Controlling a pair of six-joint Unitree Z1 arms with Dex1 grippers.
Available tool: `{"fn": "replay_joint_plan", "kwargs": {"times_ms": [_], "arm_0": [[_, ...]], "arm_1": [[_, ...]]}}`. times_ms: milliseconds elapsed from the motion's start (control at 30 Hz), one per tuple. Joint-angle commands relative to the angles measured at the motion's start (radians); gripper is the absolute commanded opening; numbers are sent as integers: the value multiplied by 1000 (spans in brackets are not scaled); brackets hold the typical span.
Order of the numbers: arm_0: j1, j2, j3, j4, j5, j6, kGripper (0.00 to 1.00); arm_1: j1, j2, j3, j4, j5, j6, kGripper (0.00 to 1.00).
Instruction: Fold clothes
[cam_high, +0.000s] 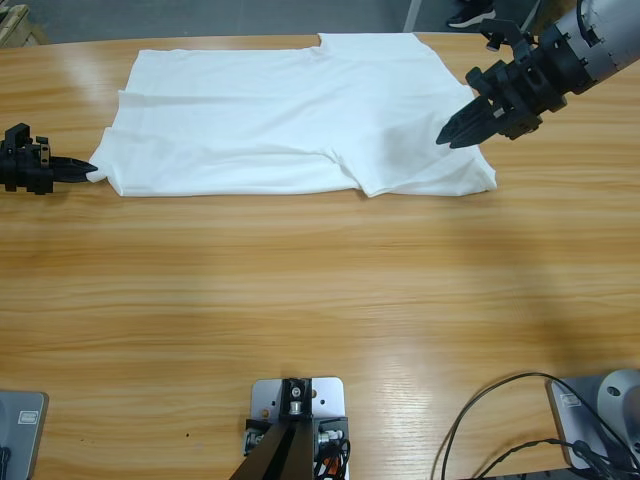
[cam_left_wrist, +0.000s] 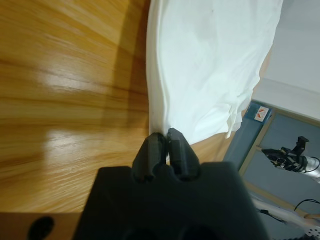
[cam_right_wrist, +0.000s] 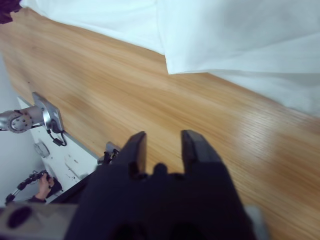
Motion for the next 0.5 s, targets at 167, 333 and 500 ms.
{"fn": "replay_joint_plan", "kwargs": {"times_ms": [167,333,500], "arm_0": [[23,-11,34,7,-1,31,0],[24,-22,35,7,-7,31,0],[24,-30,38,7,-7,32,0]], "arm_1": [[-112,-71,103,-91,18,94,260],[-199,-139,307,-319,29,225,649],[-200,-84,474,-610,32,395,735]]}}
